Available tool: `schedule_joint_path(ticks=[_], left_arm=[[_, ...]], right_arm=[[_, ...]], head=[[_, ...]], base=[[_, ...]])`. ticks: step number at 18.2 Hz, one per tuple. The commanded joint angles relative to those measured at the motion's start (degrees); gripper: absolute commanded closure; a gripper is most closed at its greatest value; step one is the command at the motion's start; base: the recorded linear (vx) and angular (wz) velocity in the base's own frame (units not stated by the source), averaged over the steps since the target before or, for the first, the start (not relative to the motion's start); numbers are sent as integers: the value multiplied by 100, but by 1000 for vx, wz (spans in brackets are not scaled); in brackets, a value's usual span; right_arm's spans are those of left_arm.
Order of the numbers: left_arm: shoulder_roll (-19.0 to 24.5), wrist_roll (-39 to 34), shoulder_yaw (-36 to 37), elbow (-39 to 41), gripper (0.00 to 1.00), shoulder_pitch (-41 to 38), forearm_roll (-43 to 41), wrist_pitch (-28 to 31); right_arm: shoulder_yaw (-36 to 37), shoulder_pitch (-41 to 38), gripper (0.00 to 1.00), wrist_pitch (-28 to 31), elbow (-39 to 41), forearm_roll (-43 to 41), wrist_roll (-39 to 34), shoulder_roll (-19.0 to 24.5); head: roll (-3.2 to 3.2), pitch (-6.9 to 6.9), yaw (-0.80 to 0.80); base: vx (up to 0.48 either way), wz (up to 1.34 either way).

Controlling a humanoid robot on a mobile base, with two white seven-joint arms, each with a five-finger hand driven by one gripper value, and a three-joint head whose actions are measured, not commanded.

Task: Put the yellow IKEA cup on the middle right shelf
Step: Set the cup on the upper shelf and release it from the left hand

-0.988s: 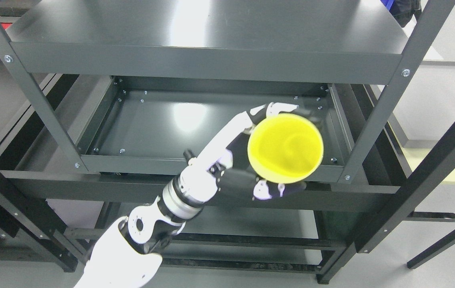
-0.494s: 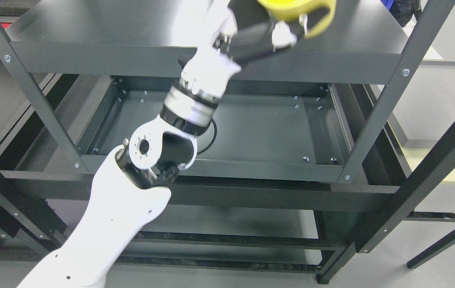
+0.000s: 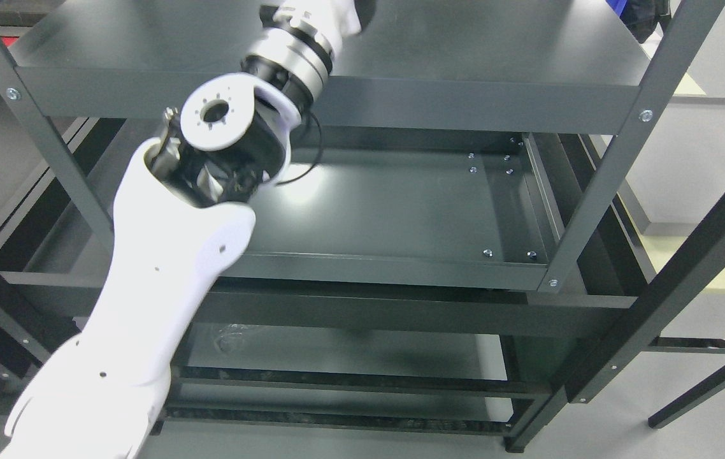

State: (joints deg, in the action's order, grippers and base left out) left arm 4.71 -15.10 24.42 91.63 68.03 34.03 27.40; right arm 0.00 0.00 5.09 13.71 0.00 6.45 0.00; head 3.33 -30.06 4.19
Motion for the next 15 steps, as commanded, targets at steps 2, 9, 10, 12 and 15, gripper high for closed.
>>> schedule_joint_path(ticks=[2,9,10,12,15], left_arm=[[135,-133,-640,-1859,98,537,-440,328],[136,-89,-710,-1885,76,26,-476,442],[118,-72,-719,-1885,68,26,-476,486],[57,-2,-719,-1877,43,26,-467,591],[4,279,-728,-1842,17,26,-467,627]], right_arm=[[-97,-79,1,27,0,-141,23,-100],[-97,-79,1,27,0,-141,23,-100],[-97,-79,1,27,0,-141,23,-100],[-97,-79,1,27,0,-141,23,-100],[-97,-79,1,27,0,-141,23,-100]], head=[[0,0,0],[0,0,0],[0,0,0],[0,1,0],[0,1,0]], base=[[0,0],[0,0],[0,0],[0,0],[0,0]])
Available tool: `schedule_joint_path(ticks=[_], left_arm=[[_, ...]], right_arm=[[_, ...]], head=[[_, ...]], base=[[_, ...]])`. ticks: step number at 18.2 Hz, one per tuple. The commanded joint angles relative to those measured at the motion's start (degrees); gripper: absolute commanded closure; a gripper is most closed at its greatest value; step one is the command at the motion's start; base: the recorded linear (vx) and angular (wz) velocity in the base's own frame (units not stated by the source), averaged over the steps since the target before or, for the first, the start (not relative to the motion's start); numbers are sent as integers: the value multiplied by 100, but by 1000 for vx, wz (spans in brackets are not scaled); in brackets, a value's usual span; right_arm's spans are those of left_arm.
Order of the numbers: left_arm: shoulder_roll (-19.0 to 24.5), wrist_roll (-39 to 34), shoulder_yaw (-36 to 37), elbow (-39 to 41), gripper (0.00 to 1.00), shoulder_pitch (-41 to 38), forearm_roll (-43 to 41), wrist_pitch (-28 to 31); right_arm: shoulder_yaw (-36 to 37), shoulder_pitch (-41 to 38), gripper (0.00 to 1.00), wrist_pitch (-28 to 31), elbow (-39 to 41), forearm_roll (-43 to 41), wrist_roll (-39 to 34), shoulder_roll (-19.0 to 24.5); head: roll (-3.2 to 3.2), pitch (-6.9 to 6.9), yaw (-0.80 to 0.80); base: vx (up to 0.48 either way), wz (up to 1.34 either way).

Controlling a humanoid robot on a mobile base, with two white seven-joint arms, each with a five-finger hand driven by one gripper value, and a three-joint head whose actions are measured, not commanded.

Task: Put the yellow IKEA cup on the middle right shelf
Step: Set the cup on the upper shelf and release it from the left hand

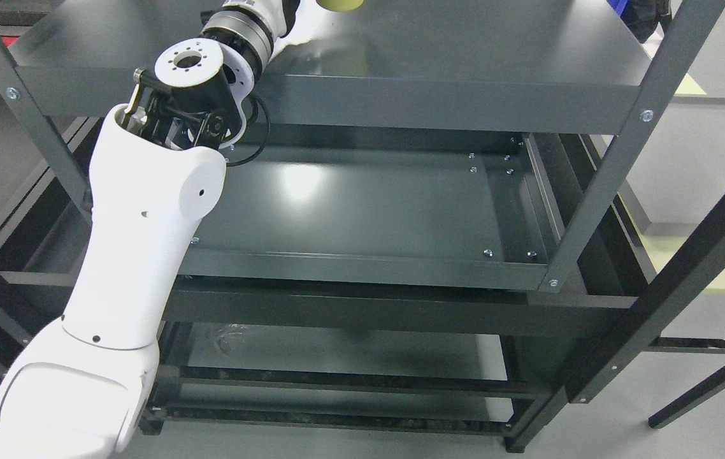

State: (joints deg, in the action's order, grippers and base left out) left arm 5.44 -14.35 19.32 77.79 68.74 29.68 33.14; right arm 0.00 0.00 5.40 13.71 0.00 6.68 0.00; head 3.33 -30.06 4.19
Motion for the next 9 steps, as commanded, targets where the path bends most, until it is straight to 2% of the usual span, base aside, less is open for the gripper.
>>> schedule_joint_path(ticks=[1,4,9], left_arm=[[-61,248,-227,-432,12,-45,-33,52],[-26,257,-323,-318,3,-37,-33,52],[176,257,-630,270,1,16,-59,52]], right_arm=[[-97,-79,1,-4,0,-141,-1,-100],[-97,-79,1,-4,0,-141,-1,-100],[-97,-79,1,-4,0,-141,-1,-100]], head=[[0,0,0],[0,0,0],[0,0,0]], base=[[0,0],[0,0],[0,0]])
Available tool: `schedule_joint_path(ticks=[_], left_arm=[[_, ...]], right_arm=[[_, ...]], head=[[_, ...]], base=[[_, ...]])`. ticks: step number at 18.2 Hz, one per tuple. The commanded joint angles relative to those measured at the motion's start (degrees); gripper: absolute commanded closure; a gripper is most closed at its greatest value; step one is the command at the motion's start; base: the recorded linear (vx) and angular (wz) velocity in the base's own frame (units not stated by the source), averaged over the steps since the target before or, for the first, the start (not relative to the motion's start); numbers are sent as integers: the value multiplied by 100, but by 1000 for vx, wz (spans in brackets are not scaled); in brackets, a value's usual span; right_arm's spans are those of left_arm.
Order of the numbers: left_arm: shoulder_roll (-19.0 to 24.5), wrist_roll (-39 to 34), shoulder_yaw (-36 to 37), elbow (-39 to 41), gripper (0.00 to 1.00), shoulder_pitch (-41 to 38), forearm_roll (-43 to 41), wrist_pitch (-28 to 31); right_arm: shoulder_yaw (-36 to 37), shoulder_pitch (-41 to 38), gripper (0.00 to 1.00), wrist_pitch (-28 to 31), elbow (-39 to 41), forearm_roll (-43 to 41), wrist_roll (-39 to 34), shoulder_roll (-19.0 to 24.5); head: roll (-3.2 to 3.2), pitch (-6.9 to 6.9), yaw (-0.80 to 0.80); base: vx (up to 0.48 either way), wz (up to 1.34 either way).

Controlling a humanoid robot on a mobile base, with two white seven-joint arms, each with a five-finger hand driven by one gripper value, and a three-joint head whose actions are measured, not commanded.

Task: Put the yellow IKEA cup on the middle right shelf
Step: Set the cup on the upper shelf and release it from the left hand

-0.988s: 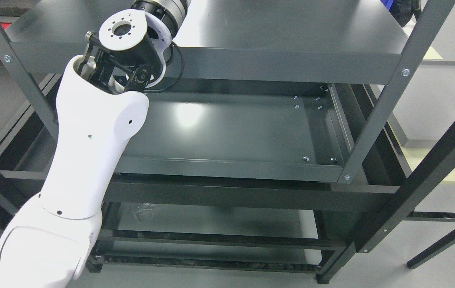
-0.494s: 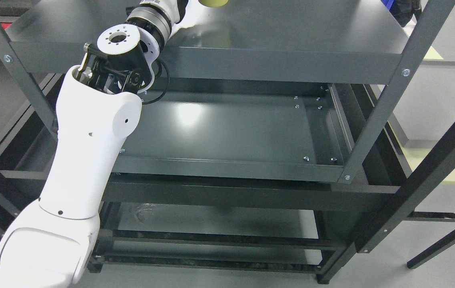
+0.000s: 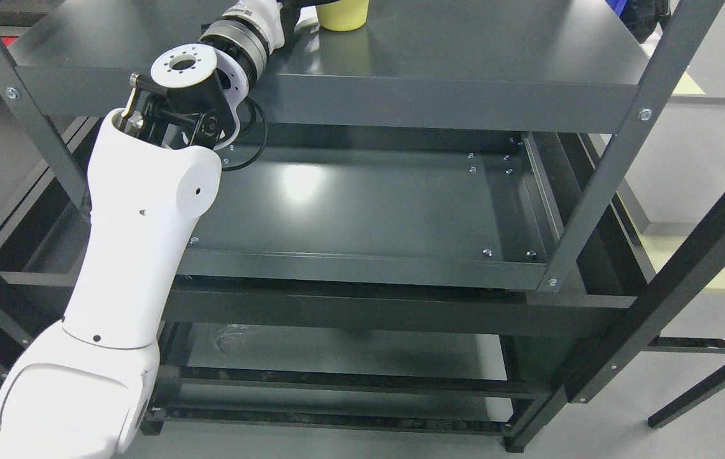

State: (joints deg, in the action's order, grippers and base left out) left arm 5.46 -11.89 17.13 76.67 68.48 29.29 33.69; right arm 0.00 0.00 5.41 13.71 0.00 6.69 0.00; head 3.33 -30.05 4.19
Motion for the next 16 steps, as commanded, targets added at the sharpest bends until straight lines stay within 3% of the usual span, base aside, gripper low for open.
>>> schedule_joint_path(ticks=[1,7,16], left_arm=[[236,11,-464,506,1,61,-20,-3],[509,203,-719,1122,1,113,24,15],[649,2592,-984,1324,2,70,200,-47]], right_arm=[[-97,-79,1,-5,0,-140,-1,-100],[-97,-79,1,-5,0,-140,-1,-100],[-97,-79,1,-5,0,-140,-1,-100]], head=[[0,0,0],[0,0,0],[0,0,0]], base=[[0,0],[0,0],[0,0]])
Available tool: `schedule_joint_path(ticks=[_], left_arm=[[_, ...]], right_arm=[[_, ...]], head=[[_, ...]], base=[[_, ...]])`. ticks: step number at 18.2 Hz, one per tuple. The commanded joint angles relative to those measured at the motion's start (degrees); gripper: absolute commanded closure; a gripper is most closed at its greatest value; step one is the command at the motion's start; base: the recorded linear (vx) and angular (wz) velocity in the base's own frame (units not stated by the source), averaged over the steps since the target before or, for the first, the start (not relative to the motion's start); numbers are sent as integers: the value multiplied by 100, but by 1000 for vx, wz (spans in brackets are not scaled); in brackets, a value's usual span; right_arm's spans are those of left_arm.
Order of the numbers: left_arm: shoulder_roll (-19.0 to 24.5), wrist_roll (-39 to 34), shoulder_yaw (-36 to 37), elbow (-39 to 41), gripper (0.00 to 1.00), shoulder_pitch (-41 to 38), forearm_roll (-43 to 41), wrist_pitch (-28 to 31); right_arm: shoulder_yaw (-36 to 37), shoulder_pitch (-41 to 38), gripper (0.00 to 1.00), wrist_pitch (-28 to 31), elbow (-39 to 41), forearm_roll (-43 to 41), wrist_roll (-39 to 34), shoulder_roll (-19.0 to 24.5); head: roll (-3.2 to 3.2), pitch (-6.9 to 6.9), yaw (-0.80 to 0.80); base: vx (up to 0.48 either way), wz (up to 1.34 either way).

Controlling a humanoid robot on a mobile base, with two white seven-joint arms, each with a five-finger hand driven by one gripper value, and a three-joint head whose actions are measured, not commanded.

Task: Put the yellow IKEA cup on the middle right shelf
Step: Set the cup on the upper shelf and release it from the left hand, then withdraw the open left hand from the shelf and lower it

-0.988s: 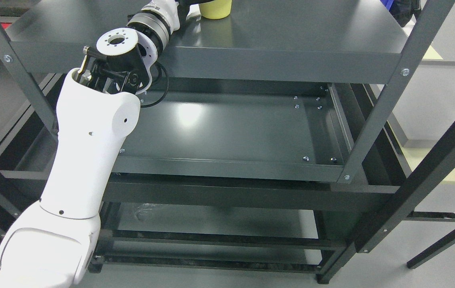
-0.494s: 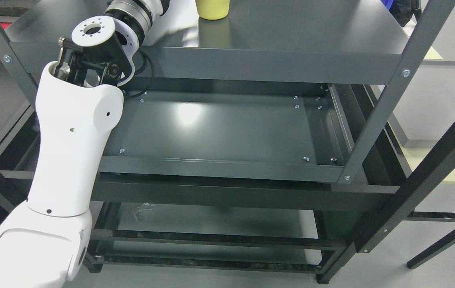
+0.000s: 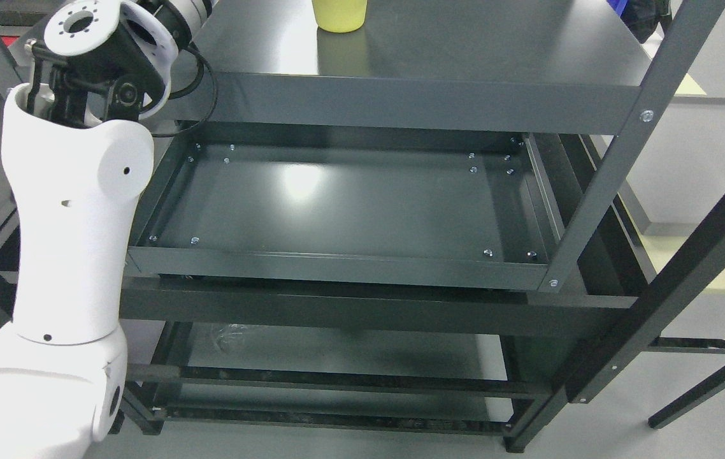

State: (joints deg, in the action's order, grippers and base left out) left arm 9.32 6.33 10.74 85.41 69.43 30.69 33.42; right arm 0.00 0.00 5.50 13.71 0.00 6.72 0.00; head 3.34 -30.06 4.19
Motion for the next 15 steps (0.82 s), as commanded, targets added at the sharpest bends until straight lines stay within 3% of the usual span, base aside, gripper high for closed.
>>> schedule_joint_path(ticks=[1,6,9,12,15], left_arm=[[342,1139,-336,477,3,-70,59,-20],[466,3432,-318,591,4,-359,59,-20],[466,4444,-196,853,4,-710,86,-20],[457,5009,155,1196,3,-1263,86,-29],[457,5072,734,1443,3,-1993,86,-55]], right_arm=[[-97,-79,1,-14,0,-140,-4,-100],[-97,-79,1,-14,0,-140,-4,-100],[-97,-79,1,-14,0,-140,-4,-100],[-97,-79,1,-14,0,-140,-4,-100],[-97,-79,1,-14,0,-140,-4,-100]], head=[[0,0,0],[0,0,0],[0,0,0],[0,0,0],[0,0,0]], base=[[0,0],[0,0],[0,0],[0,0],[0,0]])
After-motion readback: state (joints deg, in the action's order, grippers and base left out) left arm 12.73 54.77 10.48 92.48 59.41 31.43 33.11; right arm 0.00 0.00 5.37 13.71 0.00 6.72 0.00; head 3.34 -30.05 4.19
